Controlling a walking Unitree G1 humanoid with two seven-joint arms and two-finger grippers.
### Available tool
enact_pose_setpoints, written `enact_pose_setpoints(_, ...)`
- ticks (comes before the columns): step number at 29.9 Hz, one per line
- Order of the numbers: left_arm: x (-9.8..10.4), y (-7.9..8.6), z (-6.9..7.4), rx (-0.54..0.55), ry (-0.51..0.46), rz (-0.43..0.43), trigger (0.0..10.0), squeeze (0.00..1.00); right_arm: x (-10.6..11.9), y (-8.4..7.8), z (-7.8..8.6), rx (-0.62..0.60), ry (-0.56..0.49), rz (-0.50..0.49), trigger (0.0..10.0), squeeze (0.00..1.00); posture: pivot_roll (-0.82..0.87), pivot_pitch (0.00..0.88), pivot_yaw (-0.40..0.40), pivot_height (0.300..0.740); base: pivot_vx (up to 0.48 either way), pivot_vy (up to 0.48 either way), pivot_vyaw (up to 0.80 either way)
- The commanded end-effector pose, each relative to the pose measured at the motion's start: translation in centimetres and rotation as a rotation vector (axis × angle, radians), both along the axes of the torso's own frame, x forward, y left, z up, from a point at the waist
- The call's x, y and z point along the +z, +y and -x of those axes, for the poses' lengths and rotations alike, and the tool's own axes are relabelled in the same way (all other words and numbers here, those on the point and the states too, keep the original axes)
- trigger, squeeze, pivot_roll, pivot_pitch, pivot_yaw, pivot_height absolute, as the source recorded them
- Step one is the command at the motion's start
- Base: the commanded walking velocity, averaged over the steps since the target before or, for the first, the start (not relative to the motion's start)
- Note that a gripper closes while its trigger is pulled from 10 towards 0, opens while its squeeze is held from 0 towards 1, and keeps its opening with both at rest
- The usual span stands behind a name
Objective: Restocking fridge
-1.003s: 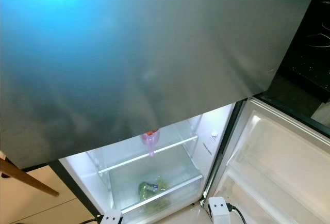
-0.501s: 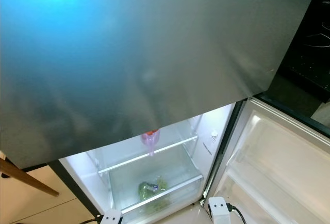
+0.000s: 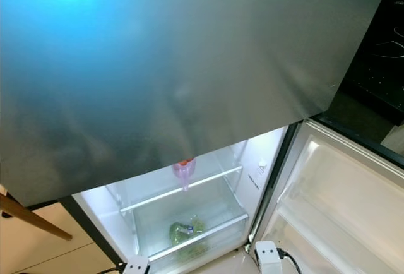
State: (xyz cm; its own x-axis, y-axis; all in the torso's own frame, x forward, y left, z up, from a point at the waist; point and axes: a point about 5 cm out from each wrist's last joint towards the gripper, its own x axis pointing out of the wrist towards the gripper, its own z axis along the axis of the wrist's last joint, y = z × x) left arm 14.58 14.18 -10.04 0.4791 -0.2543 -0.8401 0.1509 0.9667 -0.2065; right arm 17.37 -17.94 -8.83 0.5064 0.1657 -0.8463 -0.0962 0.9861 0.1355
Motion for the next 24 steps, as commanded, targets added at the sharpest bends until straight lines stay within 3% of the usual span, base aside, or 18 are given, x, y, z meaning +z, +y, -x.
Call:
enact_pose_setpoints(1,-0.25,-0.62,0.62,-0.005,0.025,0.009,10.0,0.0,-0.17,-0.14,0.41,0.001,0.011,0.007,10.0,0.0,-0.04,0.053,-0.045,0.74,0.0,0.0,0.0)
enact_pose_setpoints(24,-0.24,-0.65,0.59,-0.005,0.025,0.01,10.0,0.0,-0.15,-0.14,0.35,-0.001,0.009,0.008,10.0,0.0,-0.04,0.053,-0.045,0.74,0.0,0.0,0.0)
